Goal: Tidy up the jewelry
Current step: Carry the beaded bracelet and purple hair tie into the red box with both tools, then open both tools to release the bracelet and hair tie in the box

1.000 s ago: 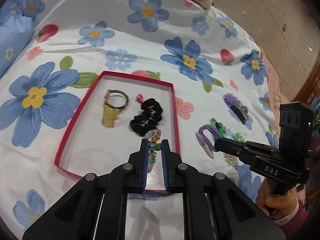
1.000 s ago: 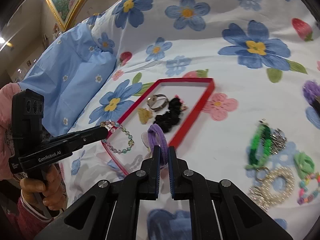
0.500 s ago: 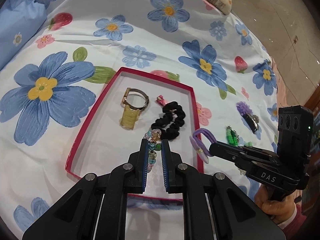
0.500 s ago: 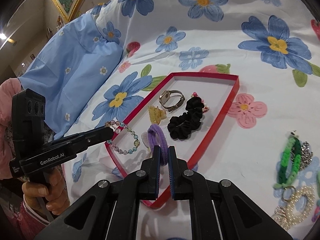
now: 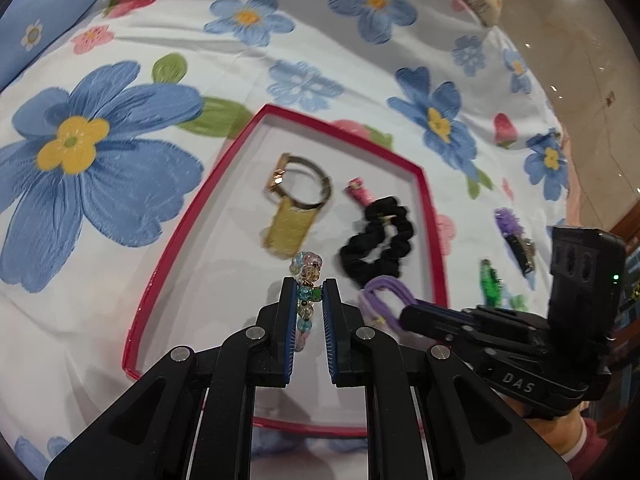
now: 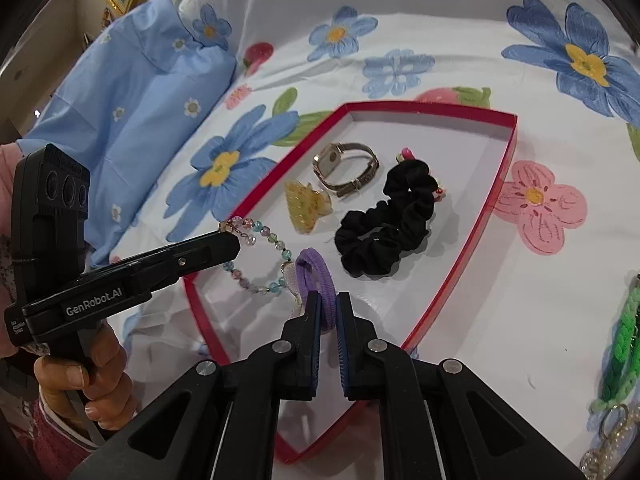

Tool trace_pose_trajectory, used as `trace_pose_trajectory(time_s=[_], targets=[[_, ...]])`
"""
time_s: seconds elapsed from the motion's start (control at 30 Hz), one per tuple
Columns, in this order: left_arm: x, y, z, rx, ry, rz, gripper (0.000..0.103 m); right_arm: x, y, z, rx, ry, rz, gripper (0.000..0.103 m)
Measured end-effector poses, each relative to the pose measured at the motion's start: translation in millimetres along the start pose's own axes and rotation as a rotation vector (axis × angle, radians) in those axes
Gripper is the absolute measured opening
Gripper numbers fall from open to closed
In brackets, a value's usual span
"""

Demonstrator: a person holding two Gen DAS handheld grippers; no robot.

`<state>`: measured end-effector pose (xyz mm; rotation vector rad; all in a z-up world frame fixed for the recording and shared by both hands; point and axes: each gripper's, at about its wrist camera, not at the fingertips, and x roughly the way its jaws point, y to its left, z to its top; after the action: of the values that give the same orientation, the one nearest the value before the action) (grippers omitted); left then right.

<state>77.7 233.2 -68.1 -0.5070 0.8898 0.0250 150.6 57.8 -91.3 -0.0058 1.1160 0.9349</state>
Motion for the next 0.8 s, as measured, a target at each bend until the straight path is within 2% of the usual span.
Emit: trace_pose_trajectory(time_s=[0.4, 0.67, 0.8], targets=[[19, 9, -1, 0.011, 0.034, 0.109, 0.011, 13, 1, 9, -0.042, 0.033, -0.048, 0.008], [19, 7, -1, 0.020, 0.042, 0.131, 0.011, 17, 7, 10, -0.075, 0.059, -0.074, 0.010], [19, 6, 0, 0.024, 0.042, 0.139, 0.017, 19, 9, 11, -0.084, 0.074, -0.081, 0.010]])
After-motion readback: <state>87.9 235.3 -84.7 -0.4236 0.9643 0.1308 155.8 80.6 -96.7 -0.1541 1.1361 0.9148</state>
